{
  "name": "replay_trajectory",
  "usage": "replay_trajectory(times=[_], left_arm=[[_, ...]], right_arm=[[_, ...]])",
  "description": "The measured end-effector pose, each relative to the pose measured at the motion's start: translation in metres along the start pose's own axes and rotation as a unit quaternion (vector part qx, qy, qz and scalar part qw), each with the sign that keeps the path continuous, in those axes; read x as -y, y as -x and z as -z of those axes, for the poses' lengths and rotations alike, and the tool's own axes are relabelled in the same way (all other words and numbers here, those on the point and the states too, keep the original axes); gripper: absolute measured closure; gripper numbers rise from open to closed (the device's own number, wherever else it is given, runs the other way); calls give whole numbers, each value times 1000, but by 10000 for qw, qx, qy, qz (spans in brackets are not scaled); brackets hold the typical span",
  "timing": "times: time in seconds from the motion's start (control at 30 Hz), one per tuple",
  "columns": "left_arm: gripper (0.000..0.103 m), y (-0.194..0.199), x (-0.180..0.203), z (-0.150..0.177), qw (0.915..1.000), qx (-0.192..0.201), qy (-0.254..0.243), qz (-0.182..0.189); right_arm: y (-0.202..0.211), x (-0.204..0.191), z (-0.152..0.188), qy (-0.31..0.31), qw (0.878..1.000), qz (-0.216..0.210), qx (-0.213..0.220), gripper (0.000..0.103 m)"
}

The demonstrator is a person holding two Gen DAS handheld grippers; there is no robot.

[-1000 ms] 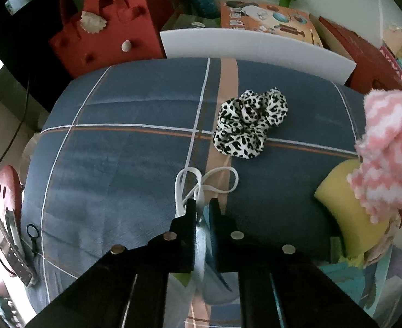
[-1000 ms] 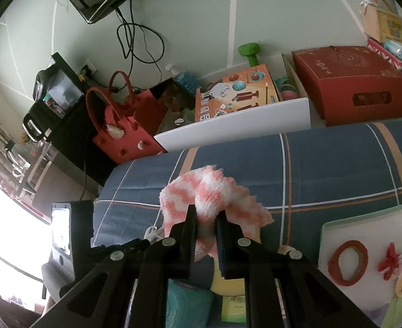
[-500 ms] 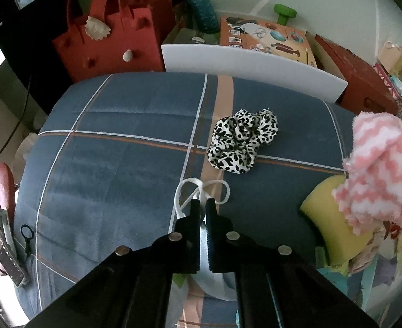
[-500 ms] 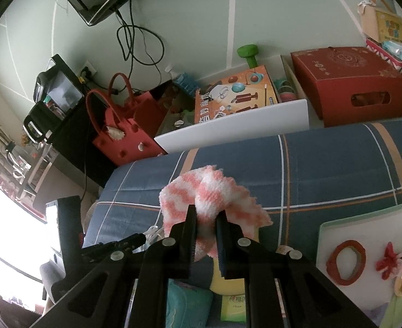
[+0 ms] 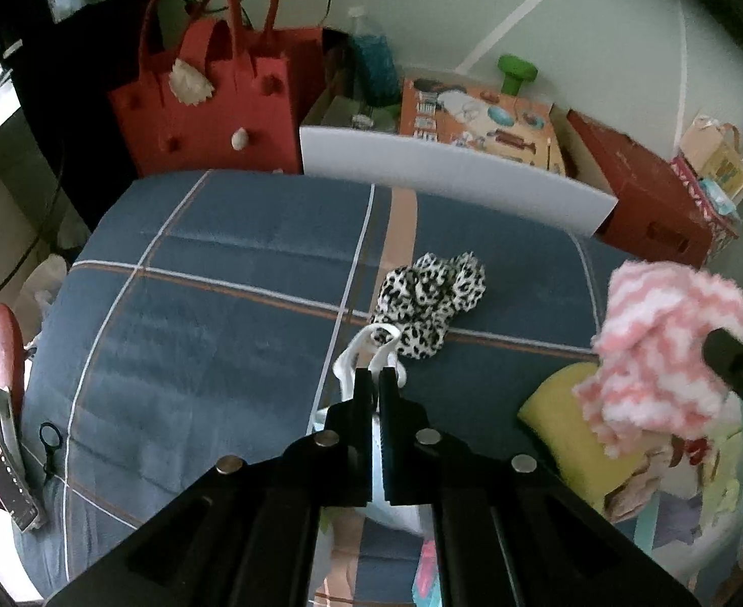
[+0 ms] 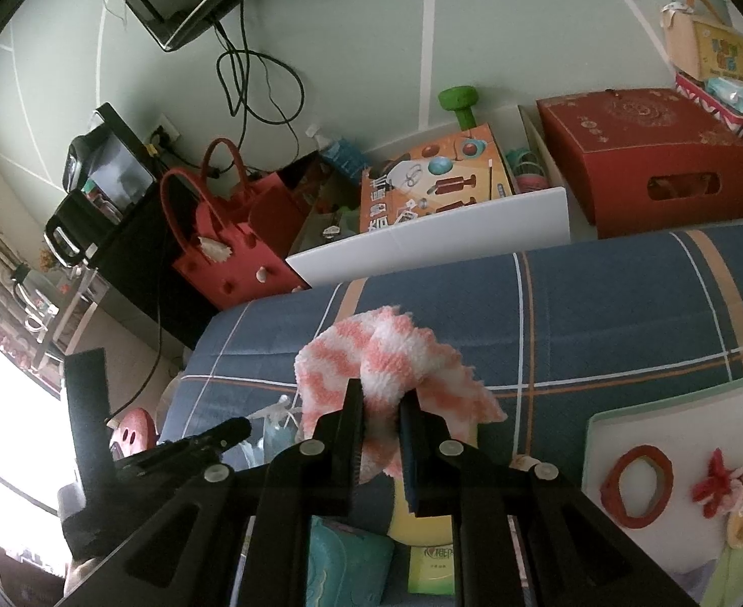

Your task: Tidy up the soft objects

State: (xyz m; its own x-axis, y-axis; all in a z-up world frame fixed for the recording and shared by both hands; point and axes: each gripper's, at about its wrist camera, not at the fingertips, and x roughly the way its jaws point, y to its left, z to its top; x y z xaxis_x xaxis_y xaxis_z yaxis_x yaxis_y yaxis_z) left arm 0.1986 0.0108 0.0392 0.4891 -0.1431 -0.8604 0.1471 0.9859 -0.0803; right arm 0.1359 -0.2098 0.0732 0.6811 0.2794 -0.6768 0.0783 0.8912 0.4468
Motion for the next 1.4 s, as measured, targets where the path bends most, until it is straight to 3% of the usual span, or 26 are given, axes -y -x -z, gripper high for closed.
replay_trajectory(times=[0.33, 0.7, 0.77, 0.83, 0.97, 1.03, 1.17, 1.37, 1.4], left_arm=[[102, 31, 4, -7, 9989, 462, -32, 111], [100, -19, 10, -4, 9992, -351, 196, 36], [89, -27, 15, -7, 9986, -501, -45, -185], [70, -34, 16, -10, 9974, -646, -120, -300], [67, -40, 5, -17, 9953, -876, 29, -407], [61, -44, 2, -19, 9940, -1013, 54, -419], [61, -60, -7, -18, 9899, -1374, 314, -166], [61, -75, -9, -11, 9862, -1583, 489, -49], [66, -76, -10, -10, 9861, -1572, 529, -37]], right_arm=[[15, -6, -2, 77, 9998, -24, 164, 89], [12, 4, -3, -72, 9999, -71, 93, 89], [13, 6, -3, -85, 9999, -105, 105, 89], [14, 9, -4, -116, 9998, -130, 129, 89], [15, 13, -5, -177, 9996, -164, 137, 89], [16, 14, -5, -196, 9995, -180, 145, 89], [17, 15, -5, -217, 9994, -212, 157, 89], [18, 18, -6, -261, 9992, -241, 173, 89], [18, 18, -6, -269, 9992, -243, 176, 89]])
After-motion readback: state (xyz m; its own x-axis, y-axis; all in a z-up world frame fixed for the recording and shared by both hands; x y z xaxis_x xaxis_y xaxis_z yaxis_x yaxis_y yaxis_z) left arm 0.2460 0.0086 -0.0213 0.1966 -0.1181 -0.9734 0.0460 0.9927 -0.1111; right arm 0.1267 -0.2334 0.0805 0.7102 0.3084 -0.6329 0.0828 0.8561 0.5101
